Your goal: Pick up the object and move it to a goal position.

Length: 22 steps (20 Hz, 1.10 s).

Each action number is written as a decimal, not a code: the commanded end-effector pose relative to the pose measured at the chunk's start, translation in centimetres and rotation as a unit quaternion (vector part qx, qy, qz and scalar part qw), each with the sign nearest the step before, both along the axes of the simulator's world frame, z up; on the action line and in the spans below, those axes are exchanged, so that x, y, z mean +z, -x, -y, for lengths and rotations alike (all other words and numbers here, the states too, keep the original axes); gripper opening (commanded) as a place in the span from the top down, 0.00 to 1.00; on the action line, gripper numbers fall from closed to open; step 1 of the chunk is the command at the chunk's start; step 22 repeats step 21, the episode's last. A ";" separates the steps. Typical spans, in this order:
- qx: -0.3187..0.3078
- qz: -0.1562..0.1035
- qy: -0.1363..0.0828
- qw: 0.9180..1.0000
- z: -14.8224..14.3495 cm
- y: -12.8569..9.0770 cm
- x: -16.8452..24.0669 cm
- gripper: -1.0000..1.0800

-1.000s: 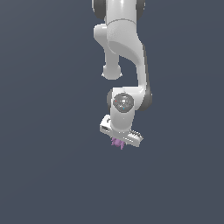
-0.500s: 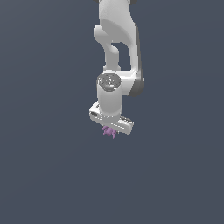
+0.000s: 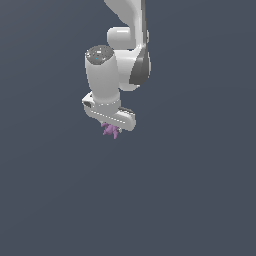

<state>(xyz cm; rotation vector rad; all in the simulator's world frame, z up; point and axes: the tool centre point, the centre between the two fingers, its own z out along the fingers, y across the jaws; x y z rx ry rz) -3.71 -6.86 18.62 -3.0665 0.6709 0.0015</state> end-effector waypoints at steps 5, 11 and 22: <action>0.000 0.000 0.000 1.000 4.1 3.3 5.1 1.00; 0.000 0.000 0.000 1.000 7.1 5.5 8.8 1.00; 0.000 0.000 0.001 1.000 9.2 6.8 11.3 1.00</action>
